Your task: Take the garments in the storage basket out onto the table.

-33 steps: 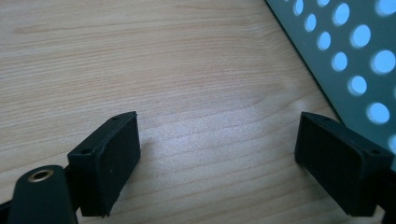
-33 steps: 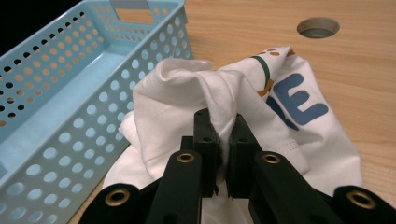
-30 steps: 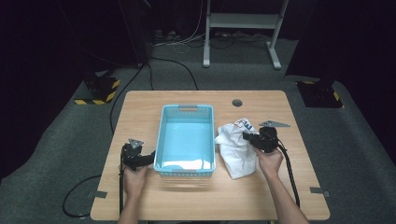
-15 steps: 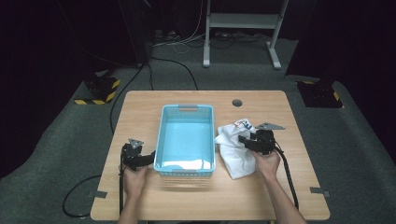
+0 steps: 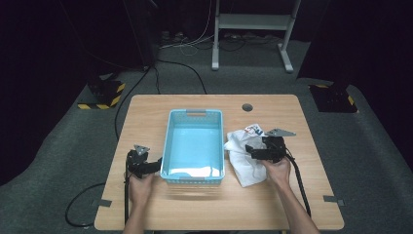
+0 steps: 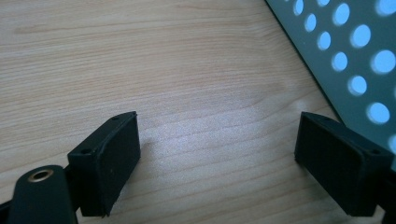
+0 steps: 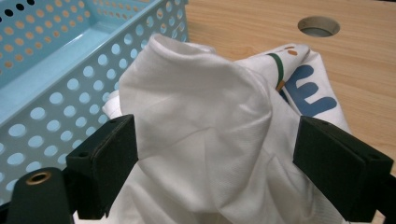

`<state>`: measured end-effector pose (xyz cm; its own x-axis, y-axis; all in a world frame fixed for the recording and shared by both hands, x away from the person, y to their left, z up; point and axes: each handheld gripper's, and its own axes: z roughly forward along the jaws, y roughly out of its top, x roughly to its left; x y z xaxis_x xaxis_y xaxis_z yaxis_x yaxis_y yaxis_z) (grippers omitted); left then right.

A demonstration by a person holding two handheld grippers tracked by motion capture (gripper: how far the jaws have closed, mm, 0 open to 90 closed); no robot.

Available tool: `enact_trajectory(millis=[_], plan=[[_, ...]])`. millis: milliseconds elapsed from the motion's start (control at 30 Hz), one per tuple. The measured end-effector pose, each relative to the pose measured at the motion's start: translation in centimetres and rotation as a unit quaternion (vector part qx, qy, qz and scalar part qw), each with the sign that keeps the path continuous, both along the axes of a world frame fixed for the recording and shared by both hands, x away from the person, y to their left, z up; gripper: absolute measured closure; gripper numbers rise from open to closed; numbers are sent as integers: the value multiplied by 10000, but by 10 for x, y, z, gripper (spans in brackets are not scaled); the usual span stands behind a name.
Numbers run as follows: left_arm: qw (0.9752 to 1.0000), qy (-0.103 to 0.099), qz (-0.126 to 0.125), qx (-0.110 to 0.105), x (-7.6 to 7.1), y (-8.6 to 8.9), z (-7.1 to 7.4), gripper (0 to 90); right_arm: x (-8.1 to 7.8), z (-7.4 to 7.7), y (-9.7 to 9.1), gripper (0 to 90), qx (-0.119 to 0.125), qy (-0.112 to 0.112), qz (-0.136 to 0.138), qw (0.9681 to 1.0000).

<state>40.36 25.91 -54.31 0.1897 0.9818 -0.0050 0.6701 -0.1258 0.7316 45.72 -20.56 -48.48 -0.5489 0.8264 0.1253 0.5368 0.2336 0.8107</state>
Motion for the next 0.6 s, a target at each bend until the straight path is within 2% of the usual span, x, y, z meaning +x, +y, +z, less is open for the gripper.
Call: enact_trajectory(millis=[133,467,533,600], plan=[[10000,1,-1,5,0,0,0,143,-2,3,-2,136,-17,-87,29,10000],[10000,0,0,4,0,0,0,143,-4,13,-16,157,274,-177,-30,9995],[10000,1,-1,5,0,0,0,143,-6,16,-18,170,305,-301,-28,9991],[10000,1,0,5,0,0,0,143,-7,18,-19,172,369,-324,3,9988]])
